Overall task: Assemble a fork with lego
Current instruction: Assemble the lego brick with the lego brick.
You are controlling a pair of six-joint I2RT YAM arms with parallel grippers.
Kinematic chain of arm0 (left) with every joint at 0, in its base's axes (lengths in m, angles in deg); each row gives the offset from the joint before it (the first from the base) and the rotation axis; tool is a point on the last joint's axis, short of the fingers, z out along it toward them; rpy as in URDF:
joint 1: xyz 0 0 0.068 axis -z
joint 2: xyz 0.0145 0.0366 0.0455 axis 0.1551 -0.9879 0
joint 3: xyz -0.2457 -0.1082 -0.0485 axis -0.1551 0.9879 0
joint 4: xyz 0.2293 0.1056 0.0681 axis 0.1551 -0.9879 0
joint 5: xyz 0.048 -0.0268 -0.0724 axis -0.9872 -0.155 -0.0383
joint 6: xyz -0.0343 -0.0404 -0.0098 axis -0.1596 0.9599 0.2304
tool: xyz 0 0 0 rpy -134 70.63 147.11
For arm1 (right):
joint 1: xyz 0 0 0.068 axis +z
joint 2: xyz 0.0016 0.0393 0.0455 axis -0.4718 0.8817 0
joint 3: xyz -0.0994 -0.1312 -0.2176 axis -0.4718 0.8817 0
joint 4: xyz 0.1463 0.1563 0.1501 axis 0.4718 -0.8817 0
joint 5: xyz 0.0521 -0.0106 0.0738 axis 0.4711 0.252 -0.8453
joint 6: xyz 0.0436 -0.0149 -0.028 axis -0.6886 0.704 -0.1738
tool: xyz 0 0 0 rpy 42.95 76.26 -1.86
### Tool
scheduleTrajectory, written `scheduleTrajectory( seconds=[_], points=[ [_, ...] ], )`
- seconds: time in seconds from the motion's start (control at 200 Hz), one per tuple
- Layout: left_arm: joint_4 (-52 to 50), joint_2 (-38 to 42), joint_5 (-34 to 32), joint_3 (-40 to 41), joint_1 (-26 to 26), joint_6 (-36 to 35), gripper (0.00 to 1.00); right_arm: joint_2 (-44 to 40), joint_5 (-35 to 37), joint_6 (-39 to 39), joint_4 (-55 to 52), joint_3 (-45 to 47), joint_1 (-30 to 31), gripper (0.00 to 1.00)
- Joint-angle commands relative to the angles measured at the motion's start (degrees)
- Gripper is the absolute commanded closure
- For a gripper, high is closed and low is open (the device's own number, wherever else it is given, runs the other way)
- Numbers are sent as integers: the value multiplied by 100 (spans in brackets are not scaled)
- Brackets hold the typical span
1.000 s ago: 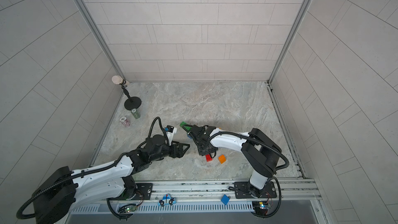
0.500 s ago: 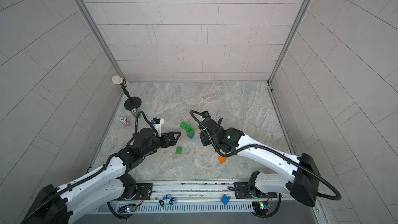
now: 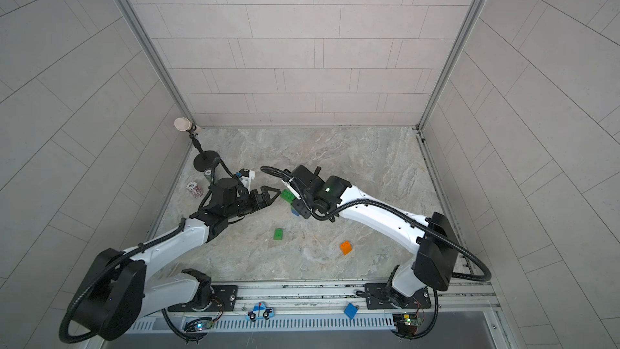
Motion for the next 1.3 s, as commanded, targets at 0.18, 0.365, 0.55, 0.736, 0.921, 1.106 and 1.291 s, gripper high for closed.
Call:
scheduleTrajectory(
  seconds=[0.18,0.365,0.55,0.736,0.921,1.106,1.291],
  points=[
    [1105,-612,769,-143,-291,226,6,869,-761,435,-1081,-812,-277,100],
    [1557,-1060,1117,-213,-300,339,7,1262,-811,476,-1200,-1150,-290,100],
    [1687,-1201,1277,-275,-302,361,8,1522,-830,454,-1283,-1383,-313,100],
    [1675,-1305,1320,-267,-305,306,9,1732,-926,438,-1331,-1562,-388,100],
    [1739,-1406,1335,-231,-298,315,11,1887,-942,455,-1352,-1688,-461,100],
    [1781,-1498,1381,-249,-291,332,13,2049,-1054,480,-1339,-1818,-480,100],
    [1833,-1587,1415,-258,-276,350,14,2155,-1047,508,-1328,-1903,-480,100]
  ],
)
